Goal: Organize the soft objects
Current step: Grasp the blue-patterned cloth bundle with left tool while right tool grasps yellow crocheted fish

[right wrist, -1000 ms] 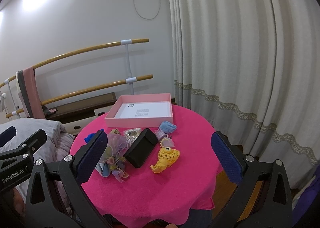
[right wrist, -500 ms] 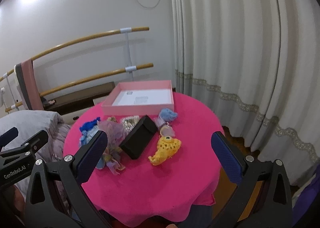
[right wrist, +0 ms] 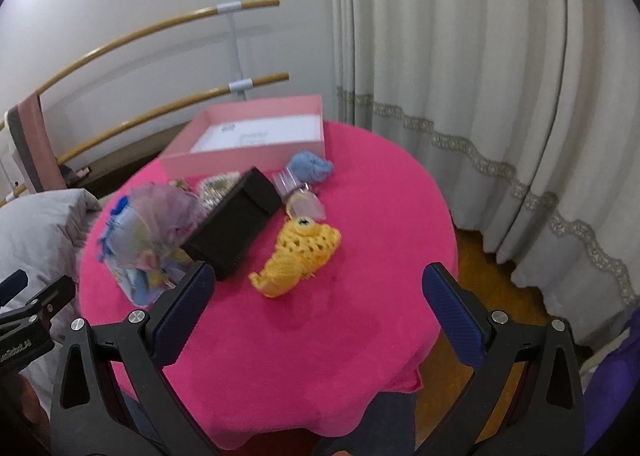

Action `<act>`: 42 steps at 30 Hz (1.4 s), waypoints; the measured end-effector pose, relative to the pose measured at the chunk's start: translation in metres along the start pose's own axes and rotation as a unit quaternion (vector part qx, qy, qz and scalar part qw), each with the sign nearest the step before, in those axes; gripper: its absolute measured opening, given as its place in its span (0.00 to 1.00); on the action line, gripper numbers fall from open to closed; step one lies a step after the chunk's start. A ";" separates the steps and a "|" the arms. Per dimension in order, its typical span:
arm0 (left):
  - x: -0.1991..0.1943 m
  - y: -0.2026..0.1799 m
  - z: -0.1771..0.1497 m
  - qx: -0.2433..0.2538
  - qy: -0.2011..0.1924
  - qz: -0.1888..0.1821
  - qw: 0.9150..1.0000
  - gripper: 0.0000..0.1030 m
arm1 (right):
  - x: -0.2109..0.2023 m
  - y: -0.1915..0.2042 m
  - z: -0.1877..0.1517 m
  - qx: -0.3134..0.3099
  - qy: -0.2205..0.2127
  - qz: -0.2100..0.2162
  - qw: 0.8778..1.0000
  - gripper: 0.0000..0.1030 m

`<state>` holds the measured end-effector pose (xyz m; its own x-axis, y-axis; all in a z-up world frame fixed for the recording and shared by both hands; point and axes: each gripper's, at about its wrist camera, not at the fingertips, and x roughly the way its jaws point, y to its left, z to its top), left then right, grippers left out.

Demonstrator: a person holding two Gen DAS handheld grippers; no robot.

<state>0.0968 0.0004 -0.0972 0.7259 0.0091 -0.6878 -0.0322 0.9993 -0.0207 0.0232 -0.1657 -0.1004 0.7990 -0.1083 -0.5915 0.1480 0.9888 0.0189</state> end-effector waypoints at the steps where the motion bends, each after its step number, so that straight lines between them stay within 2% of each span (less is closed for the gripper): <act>1: 0.005 -0.001 0.000 0.002 0.004 -0.001 1.000 1.00 | 0.006 -0.002 -0.002 0.002 0.006 -0.001 1.000 1.00; 4: 0.022 -0.002 -0.001 0.007 0.012 -0.002 1.000 1.00 | 0.022 -0.006 -0.004 0.005 0.023 -0.001 1.000 1.00; 10: 0.061 0.009 0.006 -0.015 0.027 0.016 0.999 1.00 | 0.048 -0.002 -0.005 -0.004 0.046 0.006 0.999 1.00; 14: 0.089 0.011 0.012 -0.012 0.031 0.031 0.999 1.00 | 0.064 0.002 -0.005 -0.006 0.059 0.009 0.998 1.00; 19: 0.123 0.010 0.023 -0.018 0.039 0.024 0.999 1.00 | 0.080 0.006 -0.006 -0.011 0.073 0.005 0.997 1.00; 26: 0.165 0.011 0.040 -0.037 0.035 -0.024 0.998 1.00 | 0.100 0.012 -0.006 -0.017 0.088 0.006 0.996 1.00; 31: 0.180 0.010 0.049 -0.046 0.029 -0.058 0.997 1.00 | 0.108 0.016 -0.002 -0.021 0.087 0.010 0.996 0.99; 33: 0.185 0.008 0.051 -0.041 0.025 -0.059 0.997 1.00 | 0.112 0.015 -0.001 -0.022 0.089 0.009 0.996 0.96; 35: 0.195 0.006 0.050 -0.043 0.037 -0.059 0.997 1.00 | 0.115 0.014 -0.001 -0.017 0.092 0.016 0.995 0.87; 37: 0.203 0.001 0.052 -0.047 0.049 -0.062 0.996 1.00 | 0.119 0.013 -0.001 -0.016 0.096 0.022 0.995 0.85; 40: 0.220 -0.002 0.051 -0.044 0.063 -0.055 0.996 0.99 | 0.123 0.013 -0.002 -0.017 0.100 0.026 0.994 0.75; 42: 0.225 0.006 0.049 -0.053 0.066 -0.072 0.994 0.98 | 0.124 0.010 -0.002 -0.013 0.101 0.030 0.994 0.66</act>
<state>0.2931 0.0098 -0.2166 0.6317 -0.1458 -0.7614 -0.0122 0.9802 -0.1978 0.1229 -0.1693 -0.1752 0.6727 -0.0292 -0.7393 0.0860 0.9955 0.0390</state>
